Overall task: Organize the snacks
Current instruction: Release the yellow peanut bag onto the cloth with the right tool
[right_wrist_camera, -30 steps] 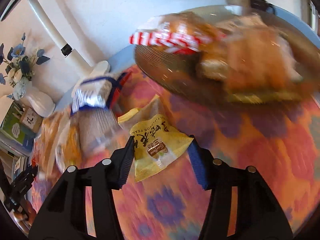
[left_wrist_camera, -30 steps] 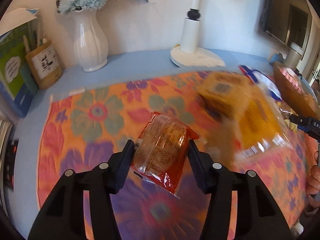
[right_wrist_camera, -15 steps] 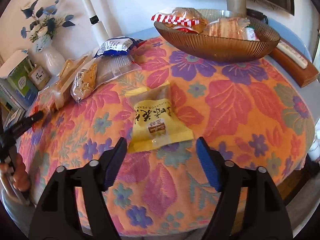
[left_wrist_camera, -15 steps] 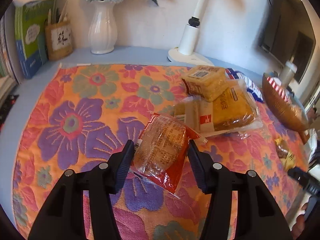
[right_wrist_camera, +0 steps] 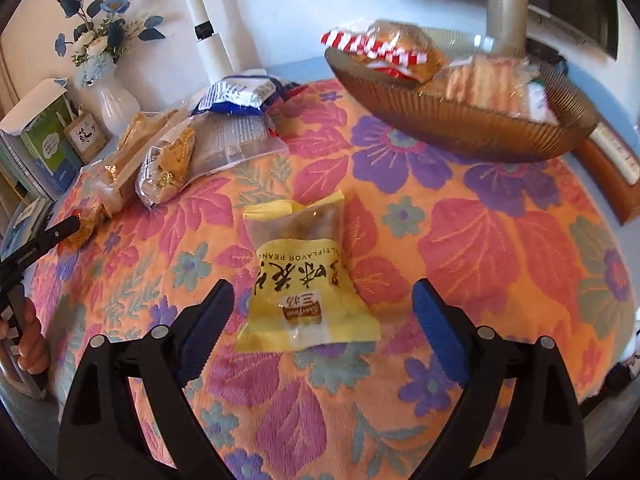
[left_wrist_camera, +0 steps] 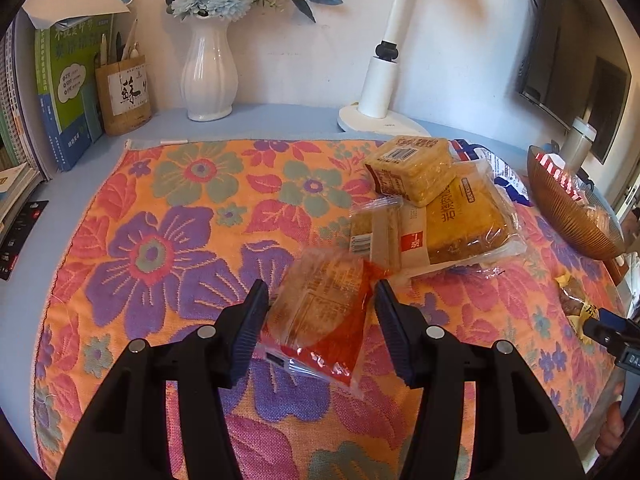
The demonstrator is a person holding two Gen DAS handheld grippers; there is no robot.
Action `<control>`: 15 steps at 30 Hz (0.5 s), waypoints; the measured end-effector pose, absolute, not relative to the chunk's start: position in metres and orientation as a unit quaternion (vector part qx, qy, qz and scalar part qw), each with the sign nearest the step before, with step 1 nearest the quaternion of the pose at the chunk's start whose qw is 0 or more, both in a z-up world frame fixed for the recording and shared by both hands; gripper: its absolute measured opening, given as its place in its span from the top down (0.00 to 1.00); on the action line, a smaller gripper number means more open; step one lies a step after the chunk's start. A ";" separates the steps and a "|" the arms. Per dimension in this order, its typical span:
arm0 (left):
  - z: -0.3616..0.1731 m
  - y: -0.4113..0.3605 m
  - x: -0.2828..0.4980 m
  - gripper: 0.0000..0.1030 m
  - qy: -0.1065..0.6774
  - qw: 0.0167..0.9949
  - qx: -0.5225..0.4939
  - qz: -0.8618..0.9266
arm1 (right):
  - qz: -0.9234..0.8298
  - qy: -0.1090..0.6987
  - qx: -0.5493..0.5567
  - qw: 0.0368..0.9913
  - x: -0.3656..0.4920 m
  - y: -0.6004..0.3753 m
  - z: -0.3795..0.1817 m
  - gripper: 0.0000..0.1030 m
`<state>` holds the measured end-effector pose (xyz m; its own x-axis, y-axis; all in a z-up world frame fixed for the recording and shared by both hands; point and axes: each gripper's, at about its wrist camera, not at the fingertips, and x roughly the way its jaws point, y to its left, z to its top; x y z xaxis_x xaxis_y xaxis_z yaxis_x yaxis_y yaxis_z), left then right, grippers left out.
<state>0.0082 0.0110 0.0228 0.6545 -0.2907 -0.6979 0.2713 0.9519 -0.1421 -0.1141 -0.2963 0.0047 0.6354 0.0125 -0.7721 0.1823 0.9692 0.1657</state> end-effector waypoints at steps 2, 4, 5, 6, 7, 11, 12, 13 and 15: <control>0.024 0.010 0.007 0.48 0.382 0.911 -0.010 -0.154 | -0.046 0.422 0.112 0.899 -0.113 -0.296 0.002 0.08; 0.024 0.009 0.007 0.48 0.382 0.912 -0.006 -0.153 | -0.052 0.419 0.097 0.901 -0.112 -0.290 0.000 0.07; 0.024 0.009 0.007 0.48 0.382 0.911 -0.004 -0.153 | -0.056 0.418 0.092 0.902 -0.112 -0.288 0.000 0.07; 0.023 0.008 0.007 0.48 0.383 0.911 -0.002 -0.153 | -0.061 0.417 0.086 0.903 -0.112 -0.286 -0.001 0.07; 0.023 0.008 0.007 0.46 0.383 0.911 -0.002 -0.153 | -0.063 0.416 0.084 0.903 -0.112 -0.285 -0.001 0.07; 0.023 0.008 0.008 0.20 0.387 0.906 -0.009 -0.172 | -0.067 0.416 0.086 0.903 -0.112 -0.286 -0.001 0.07; 0.023 0.008 0.008 0.19 0.388 0.906 -0.009 -0.167 | -0.068 0.417 0.087 0.902 -0.112 -0.286 -0.001 0.07; 0.022 0.008 0.010 0.17 0.394 0.905 -0.007 -0.161 | -0.069 0.417 0.088 0.902 -0.111 -0.286 0.000 0.07; 0.017 0.005 0.016 0.17 0.414 0.898 -0.001 -0.146 | -0.072 0.419 0.085 0.901 -0.111 -0.286 0.000 0.07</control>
